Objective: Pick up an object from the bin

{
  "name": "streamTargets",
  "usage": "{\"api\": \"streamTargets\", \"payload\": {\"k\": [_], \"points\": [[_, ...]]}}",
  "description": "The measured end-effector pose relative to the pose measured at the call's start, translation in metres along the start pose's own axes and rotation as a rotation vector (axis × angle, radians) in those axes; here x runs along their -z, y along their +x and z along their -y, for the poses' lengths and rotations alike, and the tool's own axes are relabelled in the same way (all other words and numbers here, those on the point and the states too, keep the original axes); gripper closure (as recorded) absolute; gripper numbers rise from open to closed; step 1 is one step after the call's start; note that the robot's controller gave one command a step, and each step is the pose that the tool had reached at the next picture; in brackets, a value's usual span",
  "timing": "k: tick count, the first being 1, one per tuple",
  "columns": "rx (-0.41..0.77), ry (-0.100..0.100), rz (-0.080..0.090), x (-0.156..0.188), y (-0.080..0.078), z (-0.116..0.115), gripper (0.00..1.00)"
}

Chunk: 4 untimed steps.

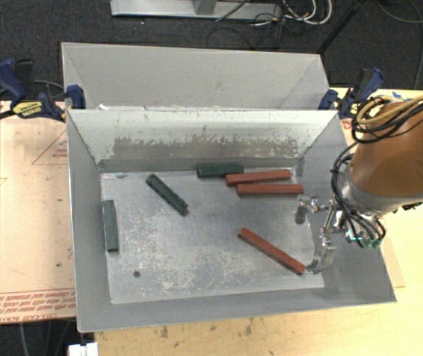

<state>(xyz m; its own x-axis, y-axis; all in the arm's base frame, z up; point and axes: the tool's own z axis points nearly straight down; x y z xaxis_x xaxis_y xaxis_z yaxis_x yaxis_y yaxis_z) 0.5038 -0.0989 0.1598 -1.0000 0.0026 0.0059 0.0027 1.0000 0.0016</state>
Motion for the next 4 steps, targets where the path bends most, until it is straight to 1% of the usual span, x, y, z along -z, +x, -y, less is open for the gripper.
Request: {"api": "streamTargets", "payload": {"k": [1, 2, 3, 4], "points": [[-0.204, -0.002, 0.001, -0.093, 0.001, -0.030, 0.00], [-0.300, -0.001, 0.008, -0.059, 0.003, -0.057, 0.00], [-0.389, -0.002, 0.008, -0.056, -0.009, -0.081, 0.00], [-0.585, -0.001, 0.006, -0.091, -0.026, -0.055, 0.00]]}}
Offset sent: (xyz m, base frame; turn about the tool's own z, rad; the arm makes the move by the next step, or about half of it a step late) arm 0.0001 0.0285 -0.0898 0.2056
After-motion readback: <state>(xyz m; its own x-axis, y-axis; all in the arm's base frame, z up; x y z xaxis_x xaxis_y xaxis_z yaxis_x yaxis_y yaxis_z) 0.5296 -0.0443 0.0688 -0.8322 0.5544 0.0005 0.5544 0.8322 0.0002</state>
